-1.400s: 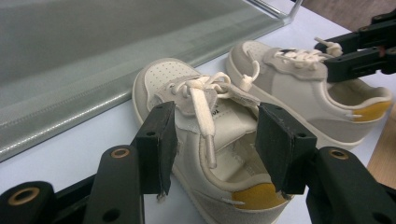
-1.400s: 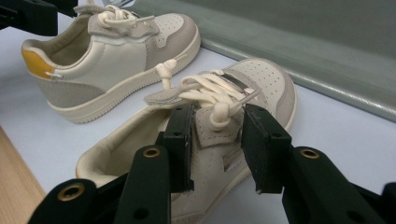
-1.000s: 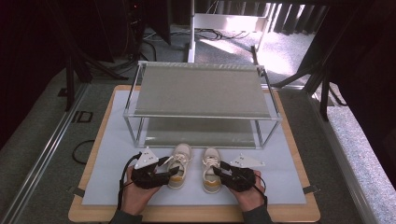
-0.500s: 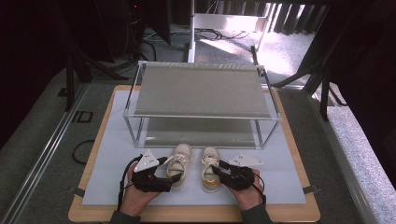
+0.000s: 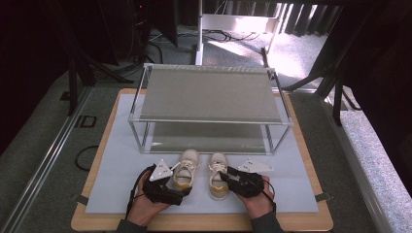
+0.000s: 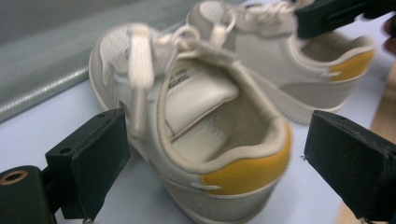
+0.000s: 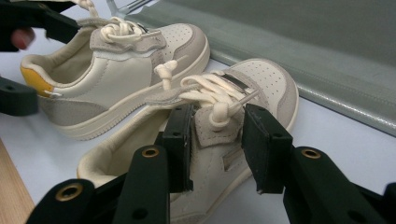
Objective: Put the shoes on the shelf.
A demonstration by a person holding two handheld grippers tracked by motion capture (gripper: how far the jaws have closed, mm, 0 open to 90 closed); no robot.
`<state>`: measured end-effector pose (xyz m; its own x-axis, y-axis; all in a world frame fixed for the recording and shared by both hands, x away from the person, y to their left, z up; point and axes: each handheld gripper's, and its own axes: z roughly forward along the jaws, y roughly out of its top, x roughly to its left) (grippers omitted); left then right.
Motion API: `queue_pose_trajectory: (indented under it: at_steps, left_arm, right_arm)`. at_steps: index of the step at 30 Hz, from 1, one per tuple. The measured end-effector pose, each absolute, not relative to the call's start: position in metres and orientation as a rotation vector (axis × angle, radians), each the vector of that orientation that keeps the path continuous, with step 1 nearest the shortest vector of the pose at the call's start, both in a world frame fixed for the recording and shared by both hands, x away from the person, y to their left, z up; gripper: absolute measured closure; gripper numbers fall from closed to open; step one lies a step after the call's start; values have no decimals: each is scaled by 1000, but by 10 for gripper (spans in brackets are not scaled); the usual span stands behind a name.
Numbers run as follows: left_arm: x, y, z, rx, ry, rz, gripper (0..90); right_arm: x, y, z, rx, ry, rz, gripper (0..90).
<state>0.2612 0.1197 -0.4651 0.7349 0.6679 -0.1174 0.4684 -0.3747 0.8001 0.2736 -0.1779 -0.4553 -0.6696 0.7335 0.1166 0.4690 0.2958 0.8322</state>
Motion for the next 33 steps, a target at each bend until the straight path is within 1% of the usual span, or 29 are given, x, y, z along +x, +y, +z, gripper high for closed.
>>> queue_pose_trajectory:
  at_steps: [4, 6, 9, 11, 13, 18, 24, 33]
  left_arm:
    - [263, 118, -469, 2064, 861, 287, 60]
    - [265, 117, -473, 2070, 869, 271, 68]
    - [266, 114, -477, 2099, 877, 283, 78]
    - [265, 113, -477, 2101, 878, 305, 106]
    - [265, 113, -477, 2094, 887, 297, 119]
    - [263, 110, -478, 2089, 883, 275, 122]
    - [260, 103, -478, 2091, 891, 284, 121]
    - [258, 97, -477, 2083, 876, 247, 118]
  right_arm:
    - [274, -178, -455, 1095, 2285, 1320, 631]
    - [274, -178, -456, 1097, 2285, 1324, 631]
    - [274, -178, -456, 1097, 2284, 1326, 631]
    - [275, -178, -456, 1098, 2285, 1331, 631]
    - [275, -179, -456, 1097, 2286, 1335, 631]
    - [275, -179, -456, 1096, 2286, 1339, 630]
    - [275, -179, -456, 1092, 2289, 1339, 631]
    - [275, -179, -456, 1091, 2296, 1337, 633]
